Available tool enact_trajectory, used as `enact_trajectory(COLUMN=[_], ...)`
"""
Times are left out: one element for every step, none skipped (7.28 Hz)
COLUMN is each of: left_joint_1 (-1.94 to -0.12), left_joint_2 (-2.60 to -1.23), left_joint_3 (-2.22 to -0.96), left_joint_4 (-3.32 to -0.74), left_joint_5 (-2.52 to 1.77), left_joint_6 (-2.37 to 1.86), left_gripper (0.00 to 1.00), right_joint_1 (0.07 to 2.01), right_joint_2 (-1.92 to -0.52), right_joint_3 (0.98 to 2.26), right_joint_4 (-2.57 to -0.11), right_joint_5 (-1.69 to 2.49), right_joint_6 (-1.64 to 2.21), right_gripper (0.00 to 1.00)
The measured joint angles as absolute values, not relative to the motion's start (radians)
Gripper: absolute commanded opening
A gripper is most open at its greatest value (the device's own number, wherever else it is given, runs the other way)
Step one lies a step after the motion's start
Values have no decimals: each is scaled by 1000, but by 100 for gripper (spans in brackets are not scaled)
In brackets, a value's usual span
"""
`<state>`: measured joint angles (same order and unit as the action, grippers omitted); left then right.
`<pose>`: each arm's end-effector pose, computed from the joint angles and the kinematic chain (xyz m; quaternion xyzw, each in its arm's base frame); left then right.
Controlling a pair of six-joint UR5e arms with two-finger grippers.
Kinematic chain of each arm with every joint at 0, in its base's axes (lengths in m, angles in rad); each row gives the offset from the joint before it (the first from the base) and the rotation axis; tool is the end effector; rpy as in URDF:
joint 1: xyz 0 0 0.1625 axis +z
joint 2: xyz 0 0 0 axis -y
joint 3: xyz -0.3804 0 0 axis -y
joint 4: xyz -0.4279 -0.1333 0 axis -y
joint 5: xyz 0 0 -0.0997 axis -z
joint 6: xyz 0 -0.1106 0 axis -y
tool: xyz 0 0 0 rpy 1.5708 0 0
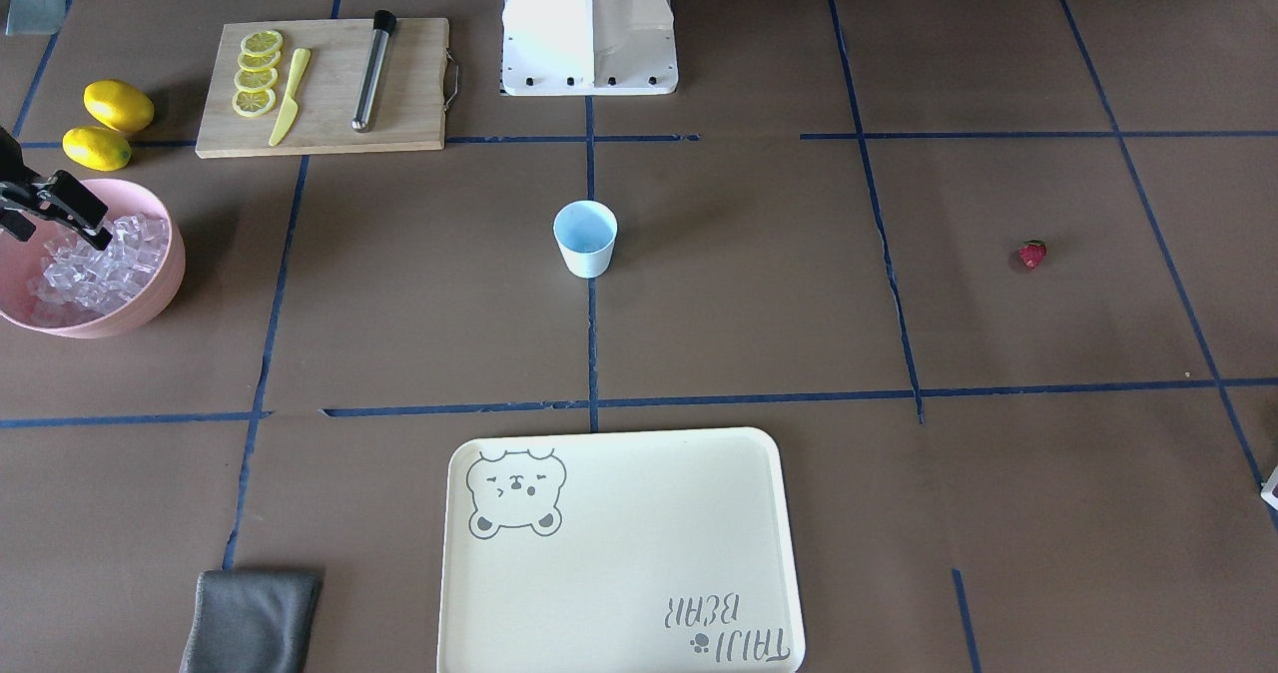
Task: Put ice and strawberries in cup
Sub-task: 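Lower the right gripper into the bowl and grasp another ice cube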
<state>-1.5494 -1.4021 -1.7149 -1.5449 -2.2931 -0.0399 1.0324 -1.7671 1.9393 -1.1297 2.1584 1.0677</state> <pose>-0.0503 -0.4605 0.6359 -0.0344 0.3523 -0.0176 0.9351 -0.1853 -0.4506 0.4802 0.0020 -0.3996 0.1543 0.9036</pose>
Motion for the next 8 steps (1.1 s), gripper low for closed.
enact_trajectory(left_joint_1=[-1549,-1549,-1549,-1549,-1549,-1549,-1549,-1549], left_joint_2=[-1402,-1402,-1402,-1402,-1402,-1402,-1402,-1402], left_joint_3=[-1715,-1715,-1715,-1715,-1715,-1715,-1715,-1716], left_joint_4=[-1546,-1546,-1546,-1546,-1546,-1546,-1546,-1546], left_joint_5=[-2293,-2293,-2293,-2293,-2293,-2293,-2293,-2293], left_joint_6=[-40,-40,-40,-40,-40,-40,-40,-40], left_gripper=[100,100,100,100,100,100,100,100], right_joint_1=[1029,1017,993,968,948,933,918,905], right_joint_2=[-1792,-1799,-1792,-1781,-1775,-1774,-1775,-1775], right_joint_3=[1939,1939,1938,1936,1933,1930,1924,1917], right_joint_4=[-1082,-1054,-1043,-1041,-1042,-1046,-1049,-1051], right_joint_5=[2155,2144,2117,2085,2059,2034,2009,1991], right_joint_6=[1190,1287,1348,1382,1396,1401,1402,1402], right_gripper=[96,96,96,95,95,94,92,90])
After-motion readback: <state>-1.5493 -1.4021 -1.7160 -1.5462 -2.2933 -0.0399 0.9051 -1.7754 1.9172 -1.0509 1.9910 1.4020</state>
